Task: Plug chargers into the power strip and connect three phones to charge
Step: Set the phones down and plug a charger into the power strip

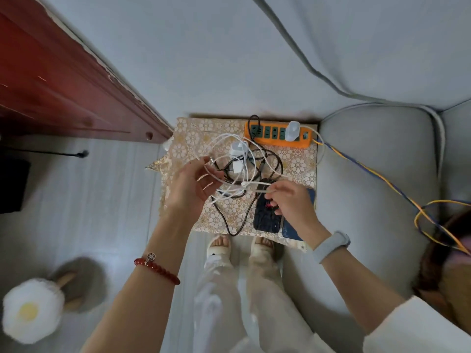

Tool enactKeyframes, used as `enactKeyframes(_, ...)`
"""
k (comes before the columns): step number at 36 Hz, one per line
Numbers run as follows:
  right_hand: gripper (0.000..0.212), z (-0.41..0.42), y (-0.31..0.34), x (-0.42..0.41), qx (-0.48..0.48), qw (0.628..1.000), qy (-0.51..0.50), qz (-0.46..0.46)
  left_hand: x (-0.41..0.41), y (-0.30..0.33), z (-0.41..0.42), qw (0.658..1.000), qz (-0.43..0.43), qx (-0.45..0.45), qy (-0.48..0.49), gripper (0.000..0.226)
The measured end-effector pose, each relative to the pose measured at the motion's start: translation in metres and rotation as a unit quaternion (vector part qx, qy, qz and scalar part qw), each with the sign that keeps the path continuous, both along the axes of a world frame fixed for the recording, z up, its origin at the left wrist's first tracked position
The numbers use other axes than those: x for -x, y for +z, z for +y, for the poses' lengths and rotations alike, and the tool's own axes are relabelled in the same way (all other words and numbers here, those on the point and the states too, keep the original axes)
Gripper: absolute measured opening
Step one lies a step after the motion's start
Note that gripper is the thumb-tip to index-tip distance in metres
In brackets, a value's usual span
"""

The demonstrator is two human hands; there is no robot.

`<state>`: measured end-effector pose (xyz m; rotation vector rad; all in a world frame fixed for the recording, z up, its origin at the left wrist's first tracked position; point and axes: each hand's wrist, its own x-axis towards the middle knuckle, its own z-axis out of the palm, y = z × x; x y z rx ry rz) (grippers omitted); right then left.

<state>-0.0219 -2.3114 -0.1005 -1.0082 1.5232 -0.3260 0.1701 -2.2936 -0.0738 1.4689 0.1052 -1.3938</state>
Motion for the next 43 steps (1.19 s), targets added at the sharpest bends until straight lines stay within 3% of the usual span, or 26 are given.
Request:
enactKeyframes(1,0.020,0.002,0.005,-0.001,-0.066,0.988,-0.095,-0.104,0.004,-0.001,0.009,1.000,-0.011,-0.013,-0.003,0.017)
enactKeyframes(4,0.018,0.001,0.020,0.002,-0.144,0.877,-0.327,-0.320,0.012,-0.003,0.035,0.998,-0.044,-0.045,-0.028,0.019)
enactKeyframes(6,0.020,0.000,0.022,0.008,-0.139,0.815,-0.423,-0.371,0.016,-0.005,0.053,0.995,-0.061,-0.062,-0.048,0.022)
enactKeyframes(8,0.019,-0.003,0.019,0.014,-0.123,0.790,-0.472,-0.371,0.018,-0.007,0.067,0.992,-0.075,-0.077,-0.073,0.023)
enactKeyframes(12,0.013,0.007,0.006,0.027,-0.049,0.866,-0.446,-0.221,0.017,-0.016,0.079,0.975,-0.108,-0.116,-0.154,0.024)
enactKeyframes(16,0.017,0.041,-0.010,0.041,-0.012,0.947,-0.320,-0.041,0.021,-0.035,0.081,0.929,-0.194,-0.161,-0.271,0.023)
enactKeyframes(19,0.030,0.074,-0.020,0.049,0.002,0.970,-0.238,0.054,0.025,-0.050,0.083,0.835,-0.351,-0.187,-0.380,0.045)
enactKeyframes(21,0.033,0.093,-0.026,0.054,-0.023,0.975,-0.198,0.095,0.034,-0.054,0.085,0.785,-0.453,-0.168,-0.388,0.047)
enactKeyframes(23,0.029,0.109,-0.035,0.056,-0.057,0.977,-0.160,0.127,0.046,-0.057,0.088,0.753,-0.536,-0.098,-0.368,0.040)
enactKeyframes(26,0.031,0.126,-0.052,0.055,-0.041,0.975,-0.134,0.174,0.070,-0.066,0.091,0.673,-0.625,0.031,-0.393,0.032)
enactKeyframes(29,0.036,0.137,-0.073,0.055,-0.042,0.970,-0.107,0.213,0.094,-0.081,0.085,0.579,-0.647,0.155,-0.472,0.032)
enactKeyframes(33,0.021,0.145,-0.098,0.054,-0.041,0.968,-0.069,0.238,0.119,-0.121,0.074,0.473,-0.610,0.233,-0.591,0.036)
enactKeyframes(38,0.032,0.153,-0.119,0.060,-0.023,0.949,-0.064,0.309,0.135,-0.163,0.061,0.319,-0.597,0.194,-0.710,0.055)
enactKeyframes(43,0.033,0.154,-0.132,0.068,0.020,0.949,-0.061,0.307,0.145,-0.182,0.043,0.222,-0.587,0.203,-0.751,0.084)
